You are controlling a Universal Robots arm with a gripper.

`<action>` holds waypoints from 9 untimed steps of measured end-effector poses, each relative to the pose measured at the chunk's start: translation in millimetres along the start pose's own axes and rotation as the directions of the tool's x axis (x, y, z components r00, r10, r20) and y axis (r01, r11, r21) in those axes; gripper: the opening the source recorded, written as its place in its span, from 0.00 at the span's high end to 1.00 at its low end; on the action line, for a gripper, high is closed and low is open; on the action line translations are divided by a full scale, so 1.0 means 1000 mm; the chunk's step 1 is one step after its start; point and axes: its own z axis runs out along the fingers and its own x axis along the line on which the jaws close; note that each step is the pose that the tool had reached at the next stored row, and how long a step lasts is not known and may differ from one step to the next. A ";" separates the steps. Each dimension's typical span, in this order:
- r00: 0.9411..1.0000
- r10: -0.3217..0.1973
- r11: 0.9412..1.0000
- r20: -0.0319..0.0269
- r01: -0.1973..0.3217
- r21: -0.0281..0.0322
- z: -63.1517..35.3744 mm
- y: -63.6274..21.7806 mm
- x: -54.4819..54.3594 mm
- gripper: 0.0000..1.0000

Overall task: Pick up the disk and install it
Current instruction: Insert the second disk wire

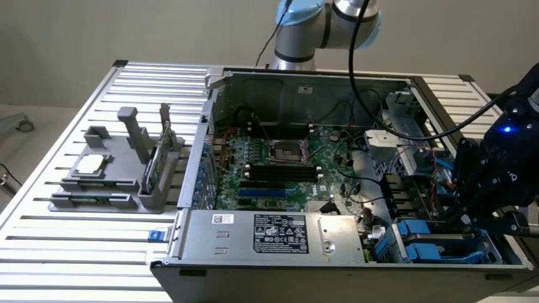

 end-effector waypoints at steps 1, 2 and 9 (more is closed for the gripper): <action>1.000 0.000 1.000 0.000 0.000 0.000 0.0001 0.0000 0.000 0.84; 1.000 0.000 1.000 0.001 0.000 0.000 0.0002 0.0000 0.000 0.84; 1.000 0.000 1.000 0.002 0.000 0.000 0.0006 0.0000 0.000 0.84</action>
